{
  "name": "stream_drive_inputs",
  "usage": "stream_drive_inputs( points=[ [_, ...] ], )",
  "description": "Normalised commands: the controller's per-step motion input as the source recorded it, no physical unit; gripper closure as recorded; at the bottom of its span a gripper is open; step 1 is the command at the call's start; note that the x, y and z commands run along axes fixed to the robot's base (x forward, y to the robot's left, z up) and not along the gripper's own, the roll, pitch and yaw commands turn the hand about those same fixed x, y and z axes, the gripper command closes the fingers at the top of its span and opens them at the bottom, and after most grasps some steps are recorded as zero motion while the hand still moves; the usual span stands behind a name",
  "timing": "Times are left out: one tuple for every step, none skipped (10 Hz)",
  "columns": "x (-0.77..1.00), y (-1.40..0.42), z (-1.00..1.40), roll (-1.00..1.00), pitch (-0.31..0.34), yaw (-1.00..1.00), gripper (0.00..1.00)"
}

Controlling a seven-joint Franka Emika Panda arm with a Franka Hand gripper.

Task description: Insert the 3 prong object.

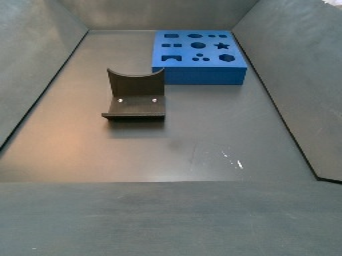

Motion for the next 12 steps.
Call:
stream_drive_inputs(
  points=[
    [-0.2,1.0,-1.0,0.07,-0.056,0.0,1.0],
    [-0.22,1.0,-1.0,0.06,-0.063,0.0,1.0],
    [-0.3,1.0,-1.0,0.07,-0.066,0.0,1.0],
    [-0.32,1.0,-1.0,0.06,-0.07,0.0,1.0],
    [-0.35,1.0,-1.0,0.04,-0.079,0.0,1.0],
    [-0.35,0.98,-1.0,0.0,-0.09,0.0,1.0],
    [-0.26,0.83,-0.78,-0.09,-0.137,0.0,1.0],
    [0.0,0.49,-0.55,-0.3,-0.156,0.01,1.0],
    [0.17,0.27,-0.45,-0.24,-0.073,0.0,1.0],
    [0.17,0.06,-0.36,-0.13,-0.03,0.0,1.0],
    [0.01,-0.06,-0.14,-0.03,-0.01,0.0,1.0],
    [0.06,-0.25,-0.09,0.01,0.0,0.0,1.0]
  ],
)
